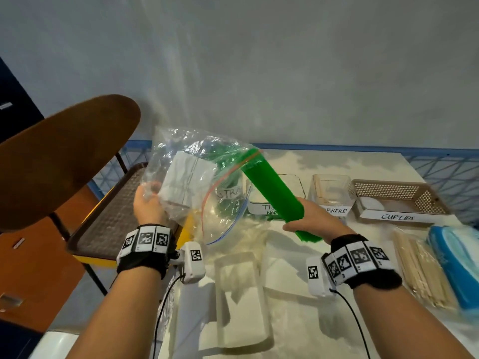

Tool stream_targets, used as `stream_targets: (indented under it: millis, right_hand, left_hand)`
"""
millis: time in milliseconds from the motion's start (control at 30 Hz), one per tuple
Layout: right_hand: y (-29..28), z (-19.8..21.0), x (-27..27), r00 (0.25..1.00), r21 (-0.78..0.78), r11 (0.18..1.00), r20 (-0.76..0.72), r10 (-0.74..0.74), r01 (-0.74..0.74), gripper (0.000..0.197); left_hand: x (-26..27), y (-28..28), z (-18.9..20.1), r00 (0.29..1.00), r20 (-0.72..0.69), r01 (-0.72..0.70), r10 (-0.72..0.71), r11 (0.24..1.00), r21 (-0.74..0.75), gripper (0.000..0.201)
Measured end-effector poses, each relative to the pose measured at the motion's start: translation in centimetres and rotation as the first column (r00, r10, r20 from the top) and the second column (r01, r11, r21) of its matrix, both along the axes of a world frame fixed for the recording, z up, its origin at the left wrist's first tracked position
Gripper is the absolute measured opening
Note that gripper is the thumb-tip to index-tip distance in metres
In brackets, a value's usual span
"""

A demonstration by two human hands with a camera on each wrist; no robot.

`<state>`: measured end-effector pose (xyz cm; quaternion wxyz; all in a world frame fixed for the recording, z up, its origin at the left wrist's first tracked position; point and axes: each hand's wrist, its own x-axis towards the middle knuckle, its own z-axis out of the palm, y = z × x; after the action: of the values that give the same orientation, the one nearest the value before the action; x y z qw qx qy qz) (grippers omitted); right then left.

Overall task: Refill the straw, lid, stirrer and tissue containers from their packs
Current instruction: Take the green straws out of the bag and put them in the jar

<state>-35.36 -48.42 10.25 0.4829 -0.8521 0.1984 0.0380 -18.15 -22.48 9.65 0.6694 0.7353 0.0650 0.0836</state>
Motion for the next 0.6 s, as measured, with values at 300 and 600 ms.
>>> stream_targets:
  millis: [300,600]
  right_hand:
    - [-3.1,-1.0,-1.4,0.98,0.219,0.962,0.075,-0.184,0.164,0.04]
    - [-1.4,2.9,1.4,0.879,0.444,0.875,0.316,-0.356,0.195,0.05]
  left_hand:
    - [0.2,2.7,-4.5,0.972,-0.234,-0.048,0.034,0.997,-0.053,0.023]
    - [-5.4,0.6,-8.2,0.768,-0.429,0.5,-0.476,0.864,-0.063,0.031]
